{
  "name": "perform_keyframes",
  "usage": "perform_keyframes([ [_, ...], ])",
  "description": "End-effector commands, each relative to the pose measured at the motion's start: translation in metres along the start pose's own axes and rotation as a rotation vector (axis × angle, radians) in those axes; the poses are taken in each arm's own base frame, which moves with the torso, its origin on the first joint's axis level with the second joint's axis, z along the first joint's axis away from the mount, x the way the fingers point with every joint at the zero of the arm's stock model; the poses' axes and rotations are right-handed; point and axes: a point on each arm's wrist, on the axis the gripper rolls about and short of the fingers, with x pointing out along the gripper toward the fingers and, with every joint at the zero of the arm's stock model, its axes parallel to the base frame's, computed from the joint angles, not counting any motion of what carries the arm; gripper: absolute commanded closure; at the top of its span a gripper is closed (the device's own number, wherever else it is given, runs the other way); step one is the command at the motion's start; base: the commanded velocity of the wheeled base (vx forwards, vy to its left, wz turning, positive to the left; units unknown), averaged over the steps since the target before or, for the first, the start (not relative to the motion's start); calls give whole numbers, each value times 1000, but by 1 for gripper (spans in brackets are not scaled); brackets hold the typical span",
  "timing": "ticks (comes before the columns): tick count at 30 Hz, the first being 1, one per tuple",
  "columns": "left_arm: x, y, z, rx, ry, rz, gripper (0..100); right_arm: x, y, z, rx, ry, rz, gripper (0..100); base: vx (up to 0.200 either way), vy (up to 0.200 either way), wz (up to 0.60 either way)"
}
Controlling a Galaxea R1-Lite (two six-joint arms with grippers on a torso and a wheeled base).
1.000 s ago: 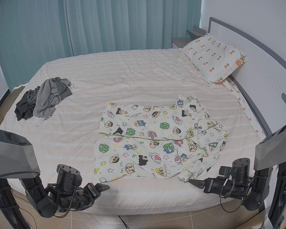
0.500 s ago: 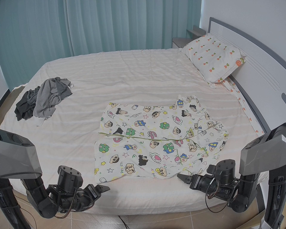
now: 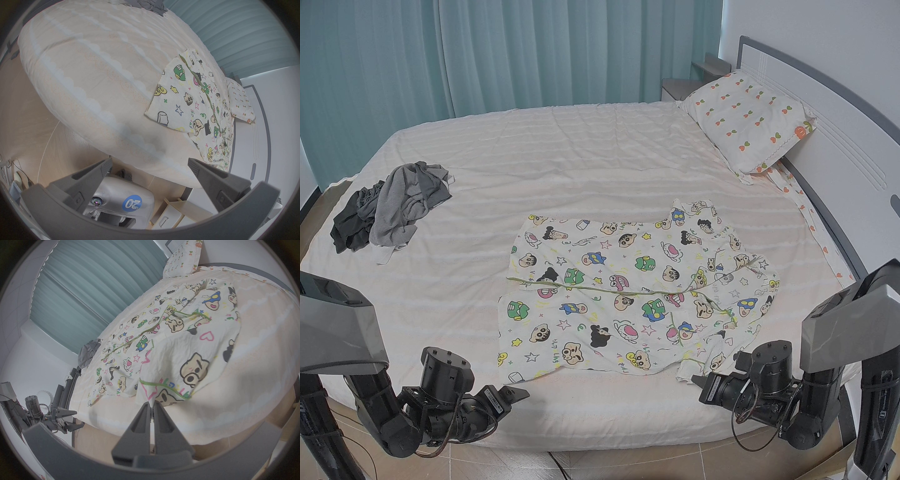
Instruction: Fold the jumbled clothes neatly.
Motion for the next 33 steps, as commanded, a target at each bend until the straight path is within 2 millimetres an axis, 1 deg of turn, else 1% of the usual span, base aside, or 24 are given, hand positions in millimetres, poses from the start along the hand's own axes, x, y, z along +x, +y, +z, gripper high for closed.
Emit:
perform_keyframes([
  [1, 0, 0, 0, -1, -2, 2, 0, -14, 1, 2, 0, -4, 0, 100, 0, 0, 0],
  [4, 0, 0, 0, 0, -2, 2, 0, -28, 3, 8, -3, -24, 7, 100, 0, 0, 0],
  [5, 0, 0, 0, 0, -2, 2, 0, -29, 3, 8, -3, -26, 7, 100, 0, 0, 0],
  [6, 0, 0, 0, 0, -2, 2, 0, -40, 5, 13, -8, -42, 18, 100, 0, 0, 0],
  [7, 0, 0, 0, 0, -2, 2, 0, -45, 6, 14, -16, -46, 23, 100, 0, 0, 0],
  [8, 0, 0, 0, 0, -2, 2, 0, -45, 6, 14, -17, -47, 24, 100, 0, 0, 0],
  [9, 0, 0, 0, -1, -2, 2, 0, -52, 7, 15, -40, -52, 28, 100, 0, 0, 0],
  [11, 0, 0, 0, 0, -2, 2, 0, -62, 3, 15, -82, -47, 16, 100, 0, 0, 0],
  [13, 0, 0, 0, -1, -2, 2, 0, -67, -1, 14, -113, -34, 0, 100, 0, 0, 0],
  [22, 0, 0, 0, 1, -4, 1, 0, -69, -11, 17, -187, -22, -58, 100, 0, 0, 0],
  [26, 1, -1, 0, 1, -4, 0, 0, -73, -9, 19, -252, -15, -54, 100, 0, 0, 0],
  [33, 1, 0, 1, -1, -5, 0, 0, -74, -3, 36, -278, -81, -8, 100, 0, 0, 0],
])
